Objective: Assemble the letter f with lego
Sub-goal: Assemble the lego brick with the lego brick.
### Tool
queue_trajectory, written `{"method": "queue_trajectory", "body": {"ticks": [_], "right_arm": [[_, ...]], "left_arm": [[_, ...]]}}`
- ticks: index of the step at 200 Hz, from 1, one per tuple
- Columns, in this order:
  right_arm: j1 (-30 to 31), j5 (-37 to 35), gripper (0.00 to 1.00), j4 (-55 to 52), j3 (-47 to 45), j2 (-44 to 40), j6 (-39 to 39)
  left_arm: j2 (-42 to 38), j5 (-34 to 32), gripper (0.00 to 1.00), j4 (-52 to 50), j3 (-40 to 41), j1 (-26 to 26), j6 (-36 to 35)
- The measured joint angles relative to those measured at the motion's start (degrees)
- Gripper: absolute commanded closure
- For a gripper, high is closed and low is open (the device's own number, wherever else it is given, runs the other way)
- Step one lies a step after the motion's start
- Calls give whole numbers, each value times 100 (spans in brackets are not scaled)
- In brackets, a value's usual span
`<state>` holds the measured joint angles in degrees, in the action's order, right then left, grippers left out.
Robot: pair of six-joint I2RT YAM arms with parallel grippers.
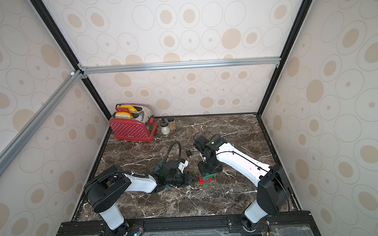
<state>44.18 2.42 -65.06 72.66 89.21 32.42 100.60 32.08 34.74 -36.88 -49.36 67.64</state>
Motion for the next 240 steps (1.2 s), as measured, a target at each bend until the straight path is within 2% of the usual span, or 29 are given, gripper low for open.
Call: {"method": "queue_trajectory", "body": {"ticks": [131, 173, 202, 240], "right_arm": [[118, -90, 41, 111, -76, -85, 256], [118, -83, 41, -2, 66, -22, 203], [114, -70, 41, -42, 111, 20, 142], [103, -46, 41, -87, 155, 57, 76]], "left_arm": [[-44, 2, 57, -258, 87, 0, -87], [-291, -22, 54, -352, 133, 2, -151], [-603, -24, 56, -321, 138, 2, -258], [-385, 63, 58, -66, 85, 0, -273]]}}
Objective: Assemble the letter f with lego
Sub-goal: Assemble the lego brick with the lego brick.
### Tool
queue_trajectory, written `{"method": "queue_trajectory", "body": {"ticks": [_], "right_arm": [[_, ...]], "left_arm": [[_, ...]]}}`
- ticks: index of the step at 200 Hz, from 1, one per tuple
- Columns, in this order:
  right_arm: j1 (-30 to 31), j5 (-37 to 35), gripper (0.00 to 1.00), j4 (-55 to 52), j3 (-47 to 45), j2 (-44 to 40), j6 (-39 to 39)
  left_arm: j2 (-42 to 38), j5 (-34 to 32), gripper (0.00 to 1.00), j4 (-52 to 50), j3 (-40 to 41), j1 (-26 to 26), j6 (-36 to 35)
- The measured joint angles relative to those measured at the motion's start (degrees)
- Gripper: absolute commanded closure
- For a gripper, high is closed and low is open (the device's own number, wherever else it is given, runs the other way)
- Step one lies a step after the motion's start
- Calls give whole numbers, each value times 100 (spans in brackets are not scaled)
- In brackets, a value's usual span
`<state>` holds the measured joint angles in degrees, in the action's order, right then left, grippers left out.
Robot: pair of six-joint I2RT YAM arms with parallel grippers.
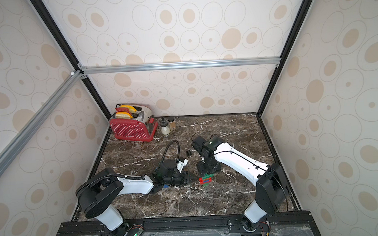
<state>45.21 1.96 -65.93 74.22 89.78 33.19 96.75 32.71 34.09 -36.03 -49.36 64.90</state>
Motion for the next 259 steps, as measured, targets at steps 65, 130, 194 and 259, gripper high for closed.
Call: {"method": "queue_trajectory", "body": {"ticks": [65, 130, 194, 259], "right_arm": [[-17, 31, 41, -44, 39, 39, -72], [-24, 50, 41, -94, 98, 96, -98], [-28, 68, 41, -98, 105, 107, -116], [-33, 72, 41, -101, 105, 107, -129]], "left_arm": [[291, 74, 59, 448, -2, 0, 107], [595, 133, 57, 754, -2, -7, 221], [715, 166, 60, 1202, -2, -15, 372], [811, 164, 66, 1368, 2, -17, 481]]}}
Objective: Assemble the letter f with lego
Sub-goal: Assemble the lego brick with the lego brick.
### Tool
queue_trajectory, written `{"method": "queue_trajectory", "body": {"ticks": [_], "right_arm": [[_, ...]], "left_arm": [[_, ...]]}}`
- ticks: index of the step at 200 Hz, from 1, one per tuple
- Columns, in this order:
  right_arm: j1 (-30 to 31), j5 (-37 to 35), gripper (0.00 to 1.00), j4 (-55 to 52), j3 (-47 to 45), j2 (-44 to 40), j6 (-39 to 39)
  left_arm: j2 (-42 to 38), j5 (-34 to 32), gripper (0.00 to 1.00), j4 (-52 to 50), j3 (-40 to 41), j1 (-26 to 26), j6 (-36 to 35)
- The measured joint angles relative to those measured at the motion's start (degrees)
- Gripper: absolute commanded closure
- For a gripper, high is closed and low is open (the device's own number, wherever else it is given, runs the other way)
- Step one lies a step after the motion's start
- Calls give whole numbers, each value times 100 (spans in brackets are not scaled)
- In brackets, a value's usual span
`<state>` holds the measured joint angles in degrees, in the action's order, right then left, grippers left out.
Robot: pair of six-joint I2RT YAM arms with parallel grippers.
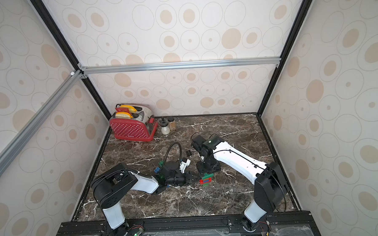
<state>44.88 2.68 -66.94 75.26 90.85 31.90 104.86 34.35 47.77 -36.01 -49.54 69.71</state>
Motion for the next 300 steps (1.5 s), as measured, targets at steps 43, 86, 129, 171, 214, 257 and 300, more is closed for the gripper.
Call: {"method": "queue_trajectory", "body": {"ticks": [43, 86, 129, 171, 214, 257, 300], "right_arm": [[-2, 0, 41, 0, 0, -2, 0], [-2, 0, 41, -24, 28, -2, -9], [-2, -2, 41, -81, 61, 4, -44], [-2, 2, 41, -94, 61, 4, -50], [-2, -4, 41, -118, 76, 4, -68], [-26, -13, 40, -142, 92, 4, -61], [-55, -44, 40, -170, 96, 4, 50]], "left_arm": [[0, -22, 69, 59, 52, 0, 20], [0, -26, 72, 142, 92, 2, 28], [0, -42, 74, 170, 92, 2, 44], [22, -44, 74, 214, 92, 2, 61], [37, -59, 74, 260, 94, 2, 68], [46, -63, 74, 280, 96, 2, 83], [46, -79, 74, 282, 96, 0, 98]]}}
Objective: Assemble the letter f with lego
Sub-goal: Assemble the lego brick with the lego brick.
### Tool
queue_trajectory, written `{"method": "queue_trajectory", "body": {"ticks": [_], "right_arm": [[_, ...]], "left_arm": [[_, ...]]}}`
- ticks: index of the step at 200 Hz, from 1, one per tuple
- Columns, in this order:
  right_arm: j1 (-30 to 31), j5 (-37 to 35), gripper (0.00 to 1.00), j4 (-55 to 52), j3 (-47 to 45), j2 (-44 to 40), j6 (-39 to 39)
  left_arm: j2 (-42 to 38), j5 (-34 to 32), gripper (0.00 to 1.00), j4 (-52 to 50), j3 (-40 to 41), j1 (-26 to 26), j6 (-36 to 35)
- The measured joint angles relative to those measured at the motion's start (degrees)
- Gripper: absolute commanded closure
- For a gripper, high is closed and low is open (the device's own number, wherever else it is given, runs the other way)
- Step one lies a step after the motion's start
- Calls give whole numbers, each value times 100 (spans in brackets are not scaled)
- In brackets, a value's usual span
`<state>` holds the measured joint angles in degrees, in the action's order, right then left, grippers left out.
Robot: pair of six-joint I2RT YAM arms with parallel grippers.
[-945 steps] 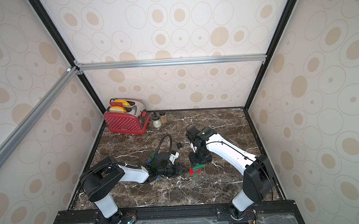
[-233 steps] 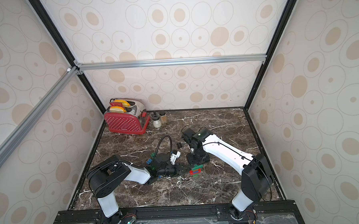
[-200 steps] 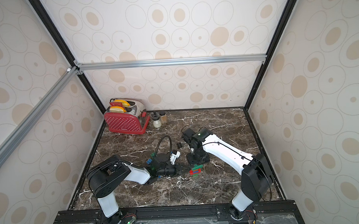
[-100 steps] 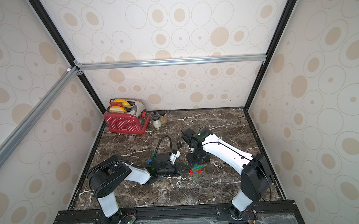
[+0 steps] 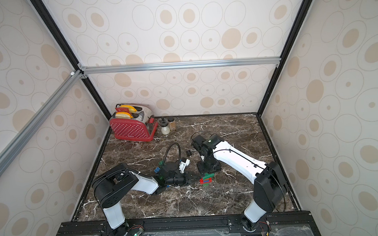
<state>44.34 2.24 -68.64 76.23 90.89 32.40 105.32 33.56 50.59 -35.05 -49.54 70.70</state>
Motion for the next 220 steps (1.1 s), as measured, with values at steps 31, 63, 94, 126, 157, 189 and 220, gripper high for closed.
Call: {"method": "queue_trajectory", "body": {"ticks": [31, 63, 94, 126, 157, 189, 220], "right_arm": [[-7, 2, 40, -11, 0, 0, 125], [-7, 22, 40, 24, -46, -28, 308], [-7, 39, 40, 92, -131, -107, 535], [-7, 46, 40, 144, -190, -155, 706], [-7, 52, 40, 197, -229, -181, 772], [-7, 50, 40, 225, -262, -199, 772], [-7, 44, 40, 389, -428, -354, 769]], "left_arm": [[0, -11, 74, 13, 7, -4, 4], [0, -46, 74, 87, 55, -13, 11], [0, -50, 74, 125, 79, -33, 35], [0, -50, 74, 133, 85, -39, 46], [0, -52, 74, 160, 103, -39, 46], [0, -46, 74, 168, 116, -39, 46], [0, -48, 74, 170, 118, -39, 46]]}}
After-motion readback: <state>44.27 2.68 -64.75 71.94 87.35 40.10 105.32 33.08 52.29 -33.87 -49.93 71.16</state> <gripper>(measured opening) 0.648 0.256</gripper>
